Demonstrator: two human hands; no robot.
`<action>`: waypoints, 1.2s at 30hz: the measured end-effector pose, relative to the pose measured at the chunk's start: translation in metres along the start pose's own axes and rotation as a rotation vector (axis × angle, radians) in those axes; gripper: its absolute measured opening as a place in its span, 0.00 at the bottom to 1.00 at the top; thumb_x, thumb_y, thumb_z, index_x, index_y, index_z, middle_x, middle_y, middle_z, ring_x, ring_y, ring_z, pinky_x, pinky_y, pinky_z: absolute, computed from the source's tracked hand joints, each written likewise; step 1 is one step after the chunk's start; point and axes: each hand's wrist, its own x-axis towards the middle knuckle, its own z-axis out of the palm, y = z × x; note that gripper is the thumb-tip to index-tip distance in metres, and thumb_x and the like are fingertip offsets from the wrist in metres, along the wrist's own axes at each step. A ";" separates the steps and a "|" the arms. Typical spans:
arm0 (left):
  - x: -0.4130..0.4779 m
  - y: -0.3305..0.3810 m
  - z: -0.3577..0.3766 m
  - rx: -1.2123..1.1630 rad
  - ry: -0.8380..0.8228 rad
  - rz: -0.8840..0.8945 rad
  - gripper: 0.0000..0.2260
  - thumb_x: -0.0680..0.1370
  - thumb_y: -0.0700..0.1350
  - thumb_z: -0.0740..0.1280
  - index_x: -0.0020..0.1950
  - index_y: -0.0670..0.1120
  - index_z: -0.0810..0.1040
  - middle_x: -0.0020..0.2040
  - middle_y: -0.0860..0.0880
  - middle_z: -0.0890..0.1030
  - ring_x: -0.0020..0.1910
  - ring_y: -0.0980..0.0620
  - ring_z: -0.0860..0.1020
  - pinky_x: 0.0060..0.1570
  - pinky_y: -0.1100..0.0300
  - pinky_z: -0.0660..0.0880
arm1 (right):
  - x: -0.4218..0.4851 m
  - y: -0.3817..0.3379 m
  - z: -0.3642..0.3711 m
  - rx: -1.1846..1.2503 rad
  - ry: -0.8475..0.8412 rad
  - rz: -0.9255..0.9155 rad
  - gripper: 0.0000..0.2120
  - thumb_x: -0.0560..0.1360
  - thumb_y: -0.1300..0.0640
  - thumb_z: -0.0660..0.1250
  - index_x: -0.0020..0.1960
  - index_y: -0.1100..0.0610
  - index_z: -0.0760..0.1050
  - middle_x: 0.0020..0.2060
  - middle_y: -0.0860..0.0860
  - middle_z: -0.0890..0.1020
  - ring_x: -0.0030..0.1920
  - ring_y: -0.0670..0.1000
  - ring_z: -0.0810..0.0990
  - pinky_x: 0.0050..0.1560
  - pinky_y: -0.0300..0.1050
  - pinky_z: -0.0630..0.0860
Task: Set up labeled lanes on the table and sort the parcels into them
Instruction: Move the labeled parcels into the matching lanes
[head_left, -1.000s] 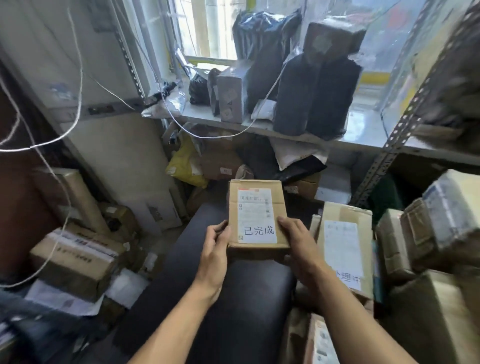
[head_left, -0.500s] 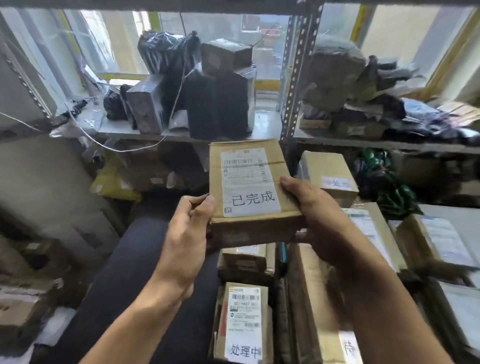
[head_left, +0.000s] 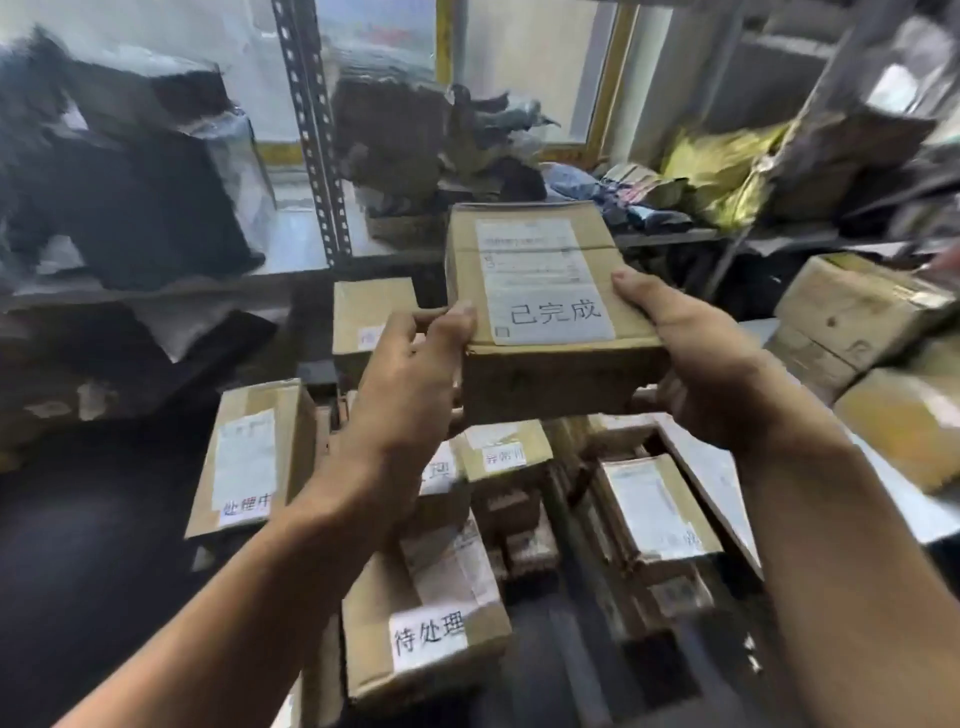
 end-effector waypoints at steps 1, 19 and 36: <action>0.002 -0.002 0.017 0.014 -0.017 -0.001 0.12 0.80 0.56 0.61 0.56 0.49 0.74 0.49 0.52 0.84 0.45 0.49 0.84 0.34 0.62 0.79 | 0.001 0.000 -0.017 0.000 0.008 0.003 0.16 0.80 0.43 0.61 0.60 0.50 0.78 0.50 0.51 0.85 0.42 0.52 0.81 0.46 0.55 0.79; -0.014 -0.165 0.175 0.251 -0.041 -0.352 0.21 0.63 0.67 0.61 0.51 0.59 0.74 0.53 0.54 0.82 0.54 0.49 0.80 0.59 0.42 0.75 | 0.036 0.161 -0.190 -0.100 0.081 0.233 0.17 0.82 0.51 0.61 0.55 0.62 0.81 0.49 0.56 0.86 0.42 0.50 0.84 0.42 0.45 0.78; -0.012 -0.206 0.174 0.418 0.022 -0.441 0.06 0.80 0.48 0.59 0.55 0.52 0.72 0.53 0.52 0.81 0.53 0.50 0.79 0.56 0.48 0.77 | 0.058 0.204 -0.183 -0.304 0.015 0.182 0.16 0.82 0.49 0.60 0.47 0.55 0.84 0.44 0.48 0.87 0.51 0.53 0.84 0.57 0.51 0.78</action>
